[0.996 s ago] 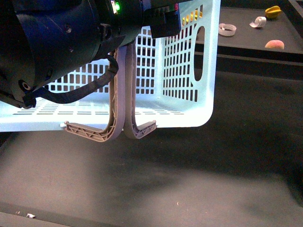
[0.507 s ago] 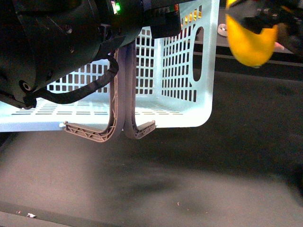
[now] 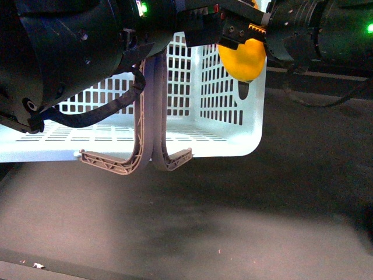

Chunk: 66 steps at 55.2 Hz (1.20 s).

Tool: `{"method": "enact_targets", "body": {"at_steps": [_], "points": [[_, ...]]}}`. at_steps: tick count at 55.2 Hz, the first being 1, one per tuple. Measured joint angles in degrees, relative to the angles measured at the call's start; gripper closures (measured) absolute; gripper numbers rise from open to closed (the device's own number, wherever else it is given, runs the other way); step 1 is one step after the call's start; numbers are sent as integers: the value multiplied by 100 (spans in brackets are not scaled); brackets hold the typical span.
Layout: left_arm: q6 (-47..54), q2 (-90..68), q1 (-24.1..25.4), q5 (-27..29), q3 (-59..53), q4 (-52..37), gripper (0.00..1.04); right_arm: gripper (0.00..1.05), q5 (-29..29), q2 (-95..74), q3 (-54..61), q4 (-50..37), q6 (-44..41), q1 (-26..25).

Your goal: Pick mango with right arm and hold basket with left

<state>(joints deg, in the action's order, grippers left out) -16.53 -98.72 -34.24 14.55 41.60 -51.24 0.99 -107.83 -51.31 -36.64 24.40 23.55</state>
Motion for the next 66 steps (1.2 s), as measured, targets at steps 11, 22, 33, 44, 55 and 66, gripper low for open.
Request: {"method": "enact_targets", "body": {"at_steps": [11,22,33,44,55,66], "points": [[-7,0,7,22,0,9,77,14,-96,-122,-133,-50,0,24],[7,-4,9,9,-2,26,77,9,-92,254,168,-240,26,-24],[2,-11,9,26,-2,28,77,8,-219,1976,1244,-232,33,-299],[-11,-11,11,-4,-2,28,77,8,-466,3491,2186,254,28,-844],[-9,-11,-4,-20,-2,28,77,8,-481,5080,2986,1034,0,-1440],[-13,-11,-2,-13,-2,28,77,8,-595,6743,3639,2173,-66,-1980]]}}
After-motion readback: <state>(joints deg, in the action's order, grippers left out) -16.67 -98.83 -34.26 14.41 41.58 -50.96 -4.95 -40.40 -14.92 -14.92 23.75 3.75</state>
